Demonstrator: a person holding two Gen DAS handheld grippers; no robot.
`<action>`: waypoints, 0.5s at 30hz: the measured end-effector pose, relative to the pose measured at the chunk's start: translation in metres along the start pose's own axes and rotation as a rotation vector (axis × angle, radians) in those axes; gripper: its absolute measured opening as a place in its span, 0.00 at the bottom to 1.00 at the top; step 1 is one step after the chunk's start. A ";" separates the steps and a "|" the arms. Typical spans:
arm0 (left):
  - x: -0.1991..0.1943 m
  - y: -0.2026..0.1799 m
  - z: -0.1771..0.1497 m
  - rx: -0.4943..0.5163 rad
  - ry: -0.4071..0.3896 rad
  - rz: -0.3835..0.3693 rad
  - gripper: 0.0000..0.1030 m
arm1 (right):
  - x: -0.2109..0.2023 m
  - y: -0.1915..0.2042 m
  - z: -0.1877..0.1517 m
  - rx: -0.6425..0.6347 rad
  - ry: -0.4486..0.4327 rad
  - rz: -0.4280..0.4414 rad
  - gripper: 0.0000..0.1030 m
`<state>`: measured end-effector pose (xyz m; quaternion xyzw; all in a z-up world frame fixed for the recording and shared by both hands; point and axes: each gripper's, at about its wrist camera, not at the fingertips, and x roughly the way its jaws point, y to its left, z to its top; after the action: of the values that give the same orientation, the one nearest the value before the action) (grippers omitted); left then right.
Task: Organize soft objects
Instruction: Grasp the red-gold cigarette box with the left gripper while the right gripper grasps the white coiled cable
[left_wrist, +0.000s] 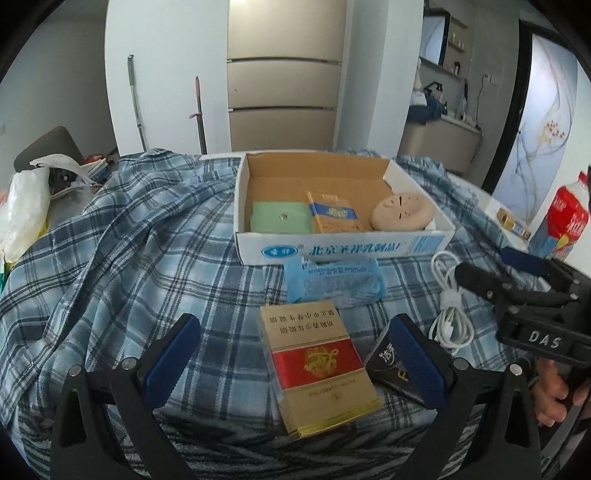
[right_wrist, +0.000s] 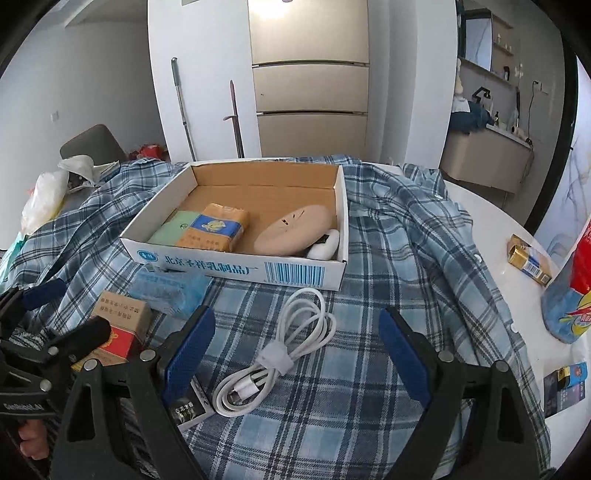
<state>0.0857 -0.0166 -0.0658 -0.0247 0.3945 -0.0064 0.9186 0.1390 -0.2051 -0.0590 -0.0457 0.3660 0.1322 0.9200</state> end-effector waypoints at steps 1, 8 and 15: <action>0.003 -0.002 0.001 0.007 0.016 0.013 1.00 | 0.000 0.000 0.000 0.001 0.000 0.000 0.87; 0.015 -0.008 -0.001 0.041 0.072 0.058 0.93 | 0.001 0.002 0.001 -0.009 0.015 -0.001 0.87; 0.026 -0.016 -0.003 0.081 0.130 0.100 0.86 | 0.011 0.009 0.000 -0.041 0.058 -0.009 0.86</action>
<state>0.1015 -0.0332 -0.0865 0.0328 0.4534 0.0222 0.8905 0.1435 -0.1939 -0.0665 -0.0701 0.3894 0.1343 0.9085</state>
